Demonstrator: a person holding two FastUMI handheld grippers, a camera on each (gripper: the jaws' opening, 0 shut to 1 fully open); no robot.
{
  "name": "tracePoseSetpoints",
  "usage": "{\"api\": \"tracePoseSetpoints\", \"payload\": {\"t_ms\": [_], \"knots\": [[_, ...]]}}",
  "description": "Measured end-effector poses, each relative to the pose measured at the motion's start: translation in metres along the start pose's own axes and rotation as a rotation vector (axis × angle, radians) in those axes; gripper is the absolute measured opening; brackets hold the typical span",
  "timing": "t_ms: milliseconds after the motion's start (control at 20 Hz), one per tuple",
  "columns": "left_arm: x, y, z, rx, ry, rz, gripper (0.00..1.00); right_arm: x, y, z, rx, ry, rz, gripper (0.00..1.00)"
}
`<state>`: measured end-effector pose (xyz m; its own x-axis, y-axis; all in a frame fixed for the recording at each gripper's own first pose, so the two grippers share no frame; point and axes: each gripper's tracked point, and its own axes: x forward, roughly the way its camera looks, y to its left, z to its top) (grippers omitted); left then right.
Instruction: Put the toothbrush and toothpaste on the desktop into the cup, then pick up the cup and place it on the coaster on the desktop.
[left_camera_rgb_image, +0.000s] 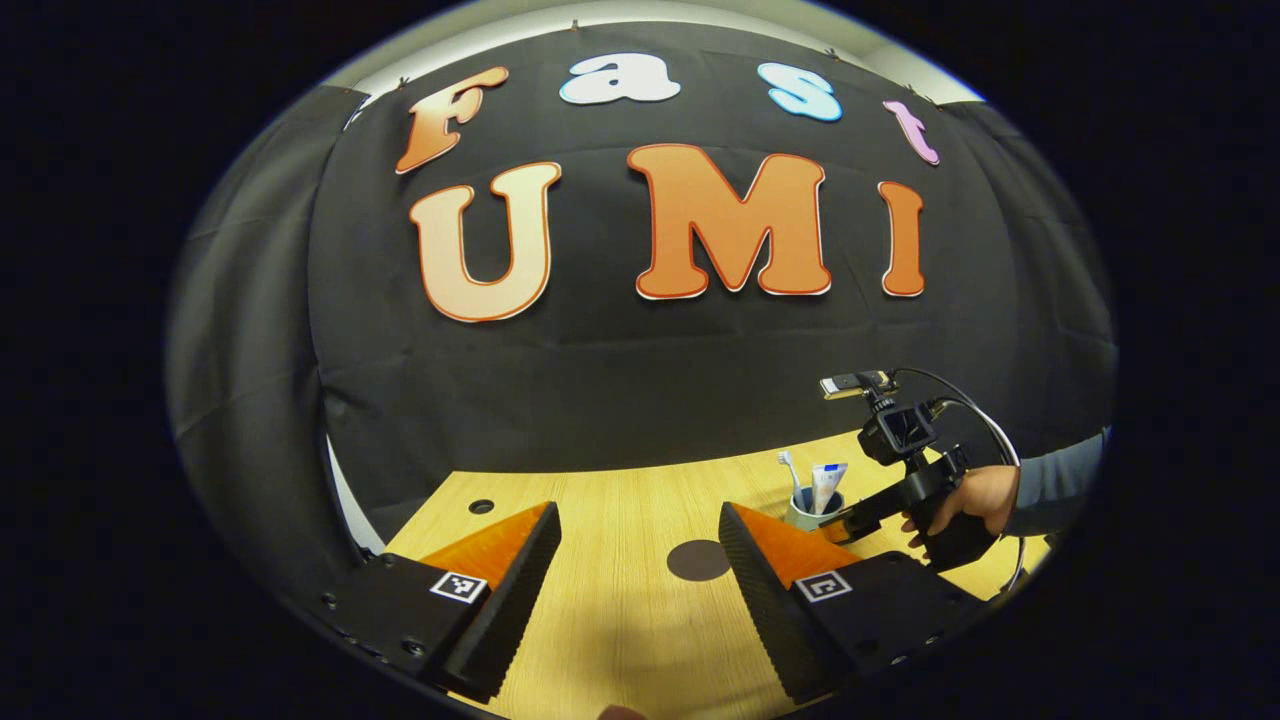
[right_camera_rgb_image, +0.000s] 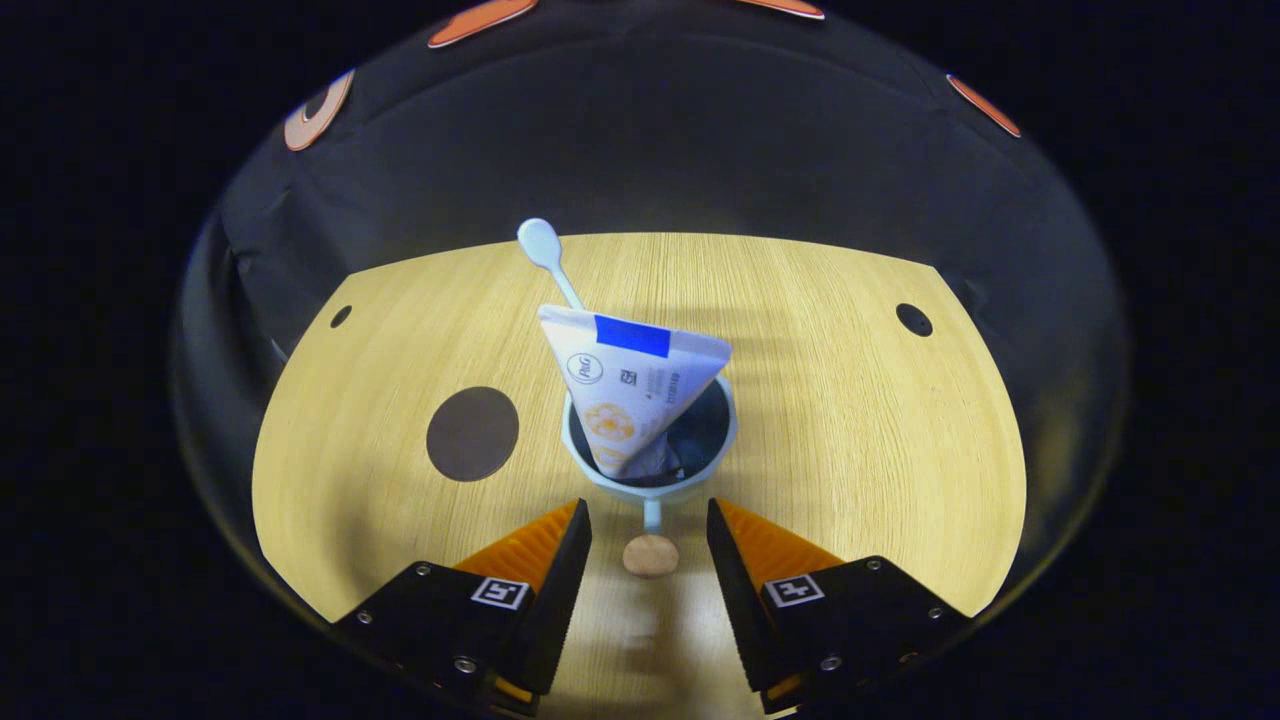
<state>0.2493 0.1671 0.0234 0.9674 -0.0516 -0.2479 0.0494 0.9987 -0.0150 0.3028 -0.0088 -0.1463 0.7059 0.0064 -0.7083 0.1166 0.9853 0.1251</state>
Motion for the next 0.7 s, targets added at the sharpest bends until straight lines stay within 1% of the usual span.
{"api": "tracePoseSetpoints", "payload": {"t_ms": [150, 250, 300, 350, 400, 450, 550, 700], "knots": [[-0.003, 0.004, -0.002, -0.001, 0.005, 0.01, 0.96, 0.006, 0.002, -0.005, 0.018, 0.056, -0.019, 0.61], [-0.006, 0.009, 0.002, 0.015, -0.007, 0.022, 0.96, 0.009, 0.002, -0.005, 0.02, 0.072, -0.035, 0.51], [-0.006, 0.011, 0.002, 0.021, -0.01, 0.026, 0.96, 0.012, 0.002, -0.006, 0.02, 0.077, -0.045, 0.42], [-0.008, 0.011, 0.004, 0.021, -0.011, 0.026, 0.96, 0.015, 0.003, -0.009, 0.021, 0.089, -0.048, 0.37], [-0.009, 0.012, 0.003, 0.018, -0.012, 0.029, 0.96, 0.014, 0.002, -0.009, 0.024, 0.097, -0.047, 0.27], [-0.01, 0.014, 0.001, 0.014, -0.01, 0.033, 0.96, 0.014, 0.001, -0.009, 0.026, 0.092, -0.049, 0.28], [-0.014, 0.016, -0.002, 0.0, -0.001, 0.037, 0.96, 0.014, 0.002, -0.007, 0.024, 0.088, -0.05, 0.26], [-0.018, 0.022, -0.007, -0.016, 0.01, 0.05, 0.95, 0.014, 0.001, -0.007, 0.001, 0.069, -0.055, 0.2]]}}
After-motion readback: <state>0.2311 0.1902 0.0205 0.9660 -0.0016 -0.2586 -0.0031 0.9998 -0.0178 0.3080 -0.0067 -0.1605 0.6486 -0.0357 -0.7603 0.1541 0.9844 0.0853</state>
